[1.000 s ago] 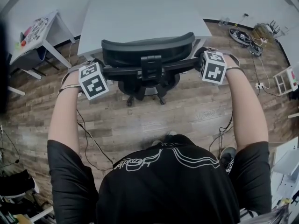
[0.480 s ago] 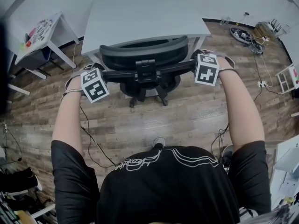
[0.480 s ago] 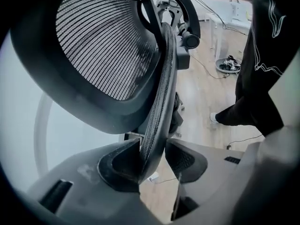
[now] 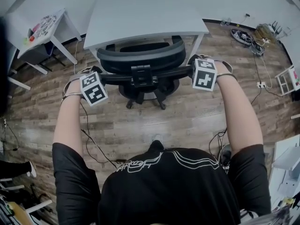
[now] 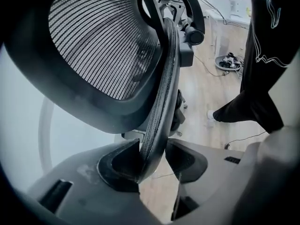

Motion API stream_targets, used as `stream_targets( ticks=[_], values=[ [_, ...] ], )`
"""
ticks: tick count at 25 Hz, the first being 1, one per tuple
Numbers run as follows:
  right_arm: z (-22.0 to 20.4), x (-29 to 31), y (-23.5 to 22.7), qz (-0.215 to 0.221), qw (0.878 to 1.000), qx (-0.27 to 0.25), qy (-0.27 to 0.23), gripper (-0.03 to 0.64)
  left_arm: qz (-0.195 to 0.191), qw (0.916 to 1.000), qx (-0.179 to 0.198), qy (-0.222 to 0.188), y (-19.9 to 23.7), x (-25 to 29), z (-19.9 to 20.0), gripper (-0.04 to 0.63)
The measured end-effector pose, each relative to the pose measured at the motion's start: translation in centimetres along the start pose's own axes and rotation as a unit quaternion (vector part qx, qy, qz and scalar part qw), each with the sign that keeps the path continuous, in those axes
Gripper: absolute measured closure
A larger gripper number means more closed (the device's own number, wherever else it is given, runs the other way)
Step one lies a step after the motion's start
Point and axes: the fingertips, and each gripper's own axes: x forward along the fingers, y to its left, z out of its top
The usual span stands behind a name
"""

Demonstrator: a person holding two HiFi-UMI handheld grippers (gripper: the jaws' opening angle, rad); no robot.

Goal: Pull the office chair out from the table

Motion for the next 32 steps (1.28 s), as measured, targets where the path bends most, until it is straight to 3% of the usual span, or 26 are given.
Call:
stream_targets(
  ticks=[5,15,24,32],
  values=[
    [-0.3,-1.1,4.0,-0.008,1.0,-0.007,0.002,0.436,0.004,1.0,-0.004,0.002,-4.2,-1.6,-0.5,0.43],
    [-0.2,-3.6,4.1,-0.005,1.0,-0.01,-0.002,0.435,-0.003,1.0,-0.009,0.002,-4.7,-4.2,-0.4,0.428],
    [0.0,-6.9,4.2,-0.002,1.0,-0.013,0.017,0.434,-0.003,0.9997,-0.007,-0.023,-5.3,-8.0,-0.2,0.428],
    [-2.9,-7.5,12.1,-0.032,0.999,-0.022,0.012,0.433,0.017,0.9995,-0.013,-0.023,-13.9,-9.2,1.0,0.426]
  ],
)
